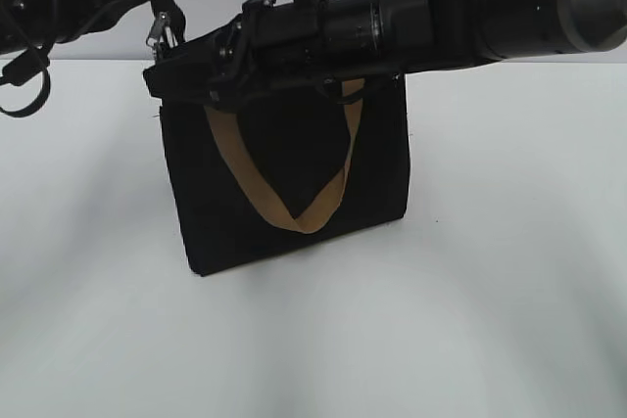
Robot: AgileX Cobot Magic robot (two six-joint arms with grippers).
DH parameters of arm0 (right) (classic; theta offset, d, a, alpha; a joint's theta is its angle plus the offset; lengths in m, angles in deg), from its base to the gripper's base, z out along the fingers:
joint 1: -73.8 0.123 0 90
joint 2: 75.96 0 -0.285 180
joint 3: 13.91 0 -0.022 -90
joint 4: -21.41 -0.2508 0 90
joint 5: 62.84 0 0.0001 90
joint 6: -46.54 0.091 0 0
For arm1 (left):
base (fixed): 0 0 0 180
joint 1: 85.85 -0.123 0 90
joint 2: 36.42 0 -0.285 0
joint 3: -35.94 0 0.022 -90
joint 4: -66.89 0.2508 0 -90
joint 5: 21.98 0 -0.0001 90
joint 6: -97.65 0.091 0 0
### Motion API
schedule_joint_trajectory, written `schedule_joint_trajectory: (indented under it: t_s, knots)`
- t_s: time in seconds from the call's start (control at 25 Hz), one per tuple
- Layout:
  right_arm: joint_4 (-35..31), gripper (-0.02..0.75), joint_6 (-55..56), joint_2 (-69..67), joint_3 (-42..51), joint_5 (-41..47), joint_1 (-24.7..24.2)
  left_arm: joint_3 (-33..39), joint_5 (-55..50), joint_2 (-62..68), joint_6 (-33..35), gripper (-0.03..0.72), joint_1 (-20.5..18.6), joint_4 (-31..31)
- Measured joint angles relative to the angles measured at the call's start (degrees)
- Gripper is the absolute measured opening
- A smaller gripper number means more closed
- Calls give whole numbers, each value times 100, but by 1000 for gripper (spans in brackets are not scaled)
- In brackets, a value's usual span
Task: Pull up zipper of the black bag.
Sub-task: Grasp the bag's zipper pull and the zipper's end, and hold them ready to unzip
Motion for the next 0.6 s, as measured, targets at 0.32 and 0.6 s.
schedule_joint_trajectory:
  t_s: [0.32, 0.6]
  knots:
    - [145, 378, 50, 0, -11, 141, 0, 0, 0, 0, 0, 10, 0, 12]
    - [357, 379, 87, 302, -11, -42, -124, 0, 0, 0, -1, 10, 0, 8]
